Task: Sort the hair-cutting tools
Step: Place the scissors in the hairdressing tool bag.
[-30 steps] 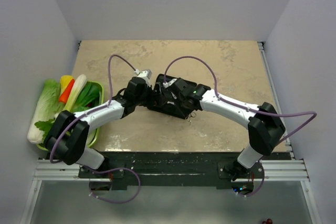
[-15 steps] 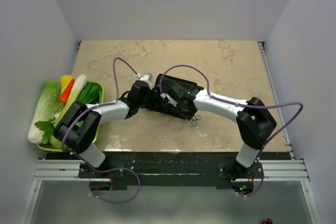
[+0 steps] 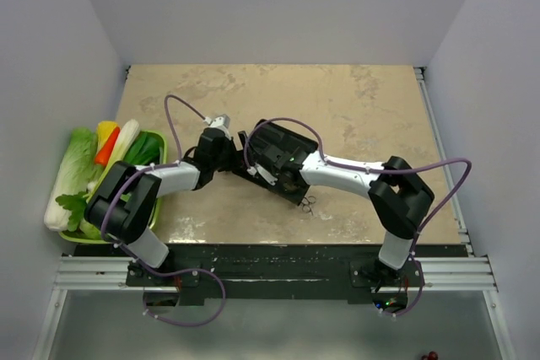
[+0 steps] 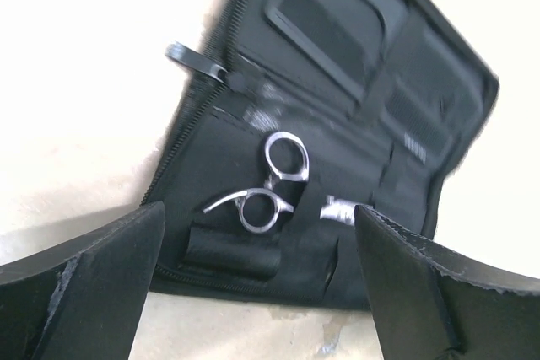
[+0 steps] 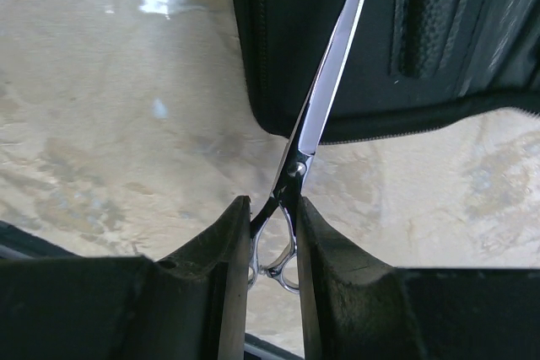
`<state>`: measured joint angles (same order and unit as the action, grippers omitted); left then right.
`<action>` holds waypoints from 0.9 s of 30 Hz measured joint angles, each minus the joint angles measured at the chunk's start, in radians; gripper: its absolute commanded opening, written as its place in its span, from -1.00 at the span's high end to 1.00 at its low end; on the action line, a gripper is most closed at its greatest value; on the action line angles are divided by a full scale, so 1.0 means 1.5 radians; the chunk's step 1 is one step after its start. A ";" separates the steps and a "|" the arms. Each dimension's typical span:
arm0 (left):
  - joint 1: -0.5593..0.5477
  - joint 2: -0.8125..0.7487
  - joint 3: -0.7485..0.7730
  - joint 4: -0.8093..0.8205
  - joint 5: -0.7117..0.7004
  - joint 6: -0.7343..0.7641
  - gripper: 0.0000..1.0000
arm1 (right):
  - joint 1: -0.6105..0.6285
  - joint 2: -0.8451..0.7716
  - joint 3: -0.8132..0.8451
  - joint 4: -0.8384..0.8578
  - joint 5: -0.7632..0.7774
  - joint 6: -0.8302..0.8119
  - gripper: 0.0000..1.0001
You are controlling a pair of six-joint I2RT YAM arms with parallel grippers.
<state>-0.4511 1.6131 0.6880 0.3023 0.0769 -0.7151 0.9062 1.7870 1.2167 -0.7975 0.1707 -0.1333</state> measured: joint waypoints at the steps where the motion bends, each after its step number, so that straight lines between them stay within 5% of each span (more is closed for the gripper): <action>1: 0.005 0.003 0.000 0.004 0.004 -0.001 -0.99 | 0.006 0.000 -0.001 0.001 -0.005 -0.001 0.55; 27: 0.031 0.017 0.001 0.031 0.046 -0.005 -0.99 | 0.033 0.075 0.036 -0.020 -0.007 -0.023 0.53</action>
<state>-0.4049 1.6382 0.6888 0.3485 0.1463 -0.7223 0.9550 1.8992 1.2709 -0.8272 0.1600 -0.1684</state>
